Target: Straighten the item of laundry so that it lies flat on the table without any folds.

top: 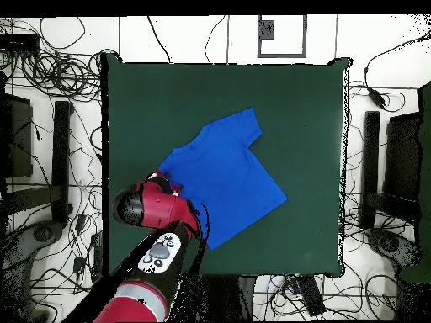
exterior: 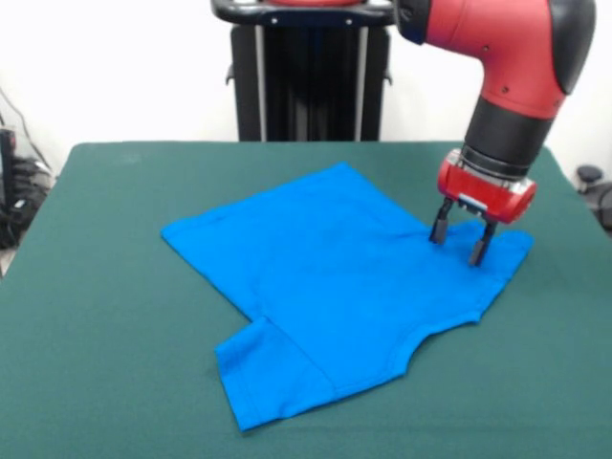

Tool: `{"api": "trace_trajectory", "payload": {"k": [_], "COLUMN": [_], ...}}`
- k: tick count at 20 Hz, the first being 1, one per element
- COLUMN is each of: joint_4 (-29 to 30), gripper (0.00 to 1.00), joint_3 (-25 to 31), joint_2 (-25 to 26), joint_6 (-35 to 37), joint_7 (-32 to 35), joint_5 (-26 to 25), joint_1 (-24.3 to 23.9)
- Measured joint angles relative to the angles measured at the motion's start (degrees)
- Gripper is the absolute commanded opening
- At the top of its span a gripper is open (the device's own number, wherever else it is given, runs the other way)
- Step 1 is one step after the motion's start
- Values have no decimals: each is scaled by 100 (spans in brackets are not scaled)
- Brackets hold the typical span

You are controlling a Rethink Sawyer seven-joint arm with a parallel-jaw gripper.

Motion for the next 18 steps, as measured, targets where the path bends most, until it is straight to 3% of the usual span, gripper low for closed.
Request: {"api": "trace_trajectory", "payload": {"k": [18], "joint_4": [2], "gripper": [100], "joint_3": [-3], "joint_2": [177], "joint_6": [-228], "joint_7": [1], "joint_5": [221], "joint_1": [98]}}
